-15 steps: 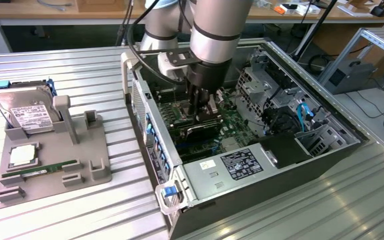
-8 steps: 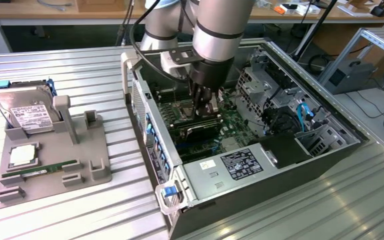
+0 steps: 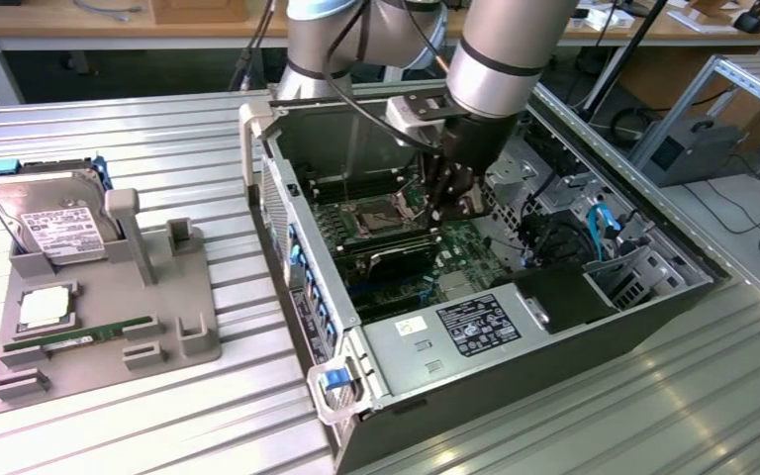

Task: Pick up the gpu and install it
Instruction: 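Insert the gpu into the slot, then press down on the gpu until it lock into place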

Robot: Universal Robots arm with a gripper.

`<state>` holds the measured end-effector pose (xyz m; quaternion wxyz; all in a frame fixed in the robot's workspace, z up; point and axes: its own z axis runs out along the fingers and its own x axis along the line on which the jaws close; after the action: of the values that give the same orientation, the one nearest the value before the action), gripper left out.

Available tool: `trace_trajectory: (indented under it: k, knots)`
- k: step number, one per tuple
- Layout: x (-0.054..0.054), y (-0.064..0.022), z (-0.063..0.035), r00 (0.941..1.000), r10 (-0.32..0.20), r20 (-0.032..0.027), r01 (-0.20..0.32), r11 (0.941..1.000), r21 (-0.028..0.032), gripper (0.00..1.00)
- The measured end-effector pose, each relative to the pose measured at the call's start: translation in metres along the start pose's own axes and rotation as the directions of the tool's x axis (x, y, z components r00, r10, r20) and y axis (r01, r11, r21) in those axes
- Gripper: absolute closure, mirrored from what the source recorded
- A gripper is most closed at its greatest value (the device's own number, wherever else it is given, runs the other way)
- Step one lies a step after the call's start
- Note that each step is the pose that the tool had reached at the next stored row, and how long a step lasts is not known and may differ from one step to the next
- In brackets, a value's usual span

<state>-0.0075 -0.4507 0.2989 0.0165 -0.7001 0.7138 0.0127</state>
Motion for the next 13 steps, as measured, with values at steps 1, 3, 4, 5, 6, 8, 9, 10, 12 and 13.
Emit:
trace_trajectory:
  k: [1,3,4,5,6,8,9,10,12,13]
  knots:
    - [0.000,-0.0077,0.0003,1.0000,0.000,0.0002,0.000,1.0000,-0.0038,0.89]
    - [0.000,-0.0160,0.0004,1.0000,0.000,0.0003,0.000,1.0000,-0.0072,0.89]
    - [0.000,-0.0182,0.0004,1.0000,0.000,0.0001,0.000,1.0000,-0.0076,0.89]
    - [0.000,-0.0207,0.0004,1.0000,0.000,0.0001,0.000,1.0000,-0.0083,0.89]
    - [0.000,-0.0207,0.0004,1.0000,0.000,0.0000,0.000,1.0000,-0.0083,0.89]
    - [0.000,-0.0207,0.0004,1.0000,0.000,0.0001,0.000,1.0000,-0.0083,0.89]
    - [0.000,-0.0207,0.0004,1.0000,0.000,0.0001,0.000,1.0000,-0.0083,0.89]
    - [0.000,-0.0207,0.0004,1.0000,0.000,0.0001,0.000,1.0000,-0.0083,0.89]
    - [0.000,-0.0185,0.0005,1.0000,0.000,0.0000,0.000,1.0000,-0.0083,0.89]
    - [0.001,-0.0076,0.0013,1.0000,0.000,0.0002,0.000,1.0000,-0.0083,0.89]
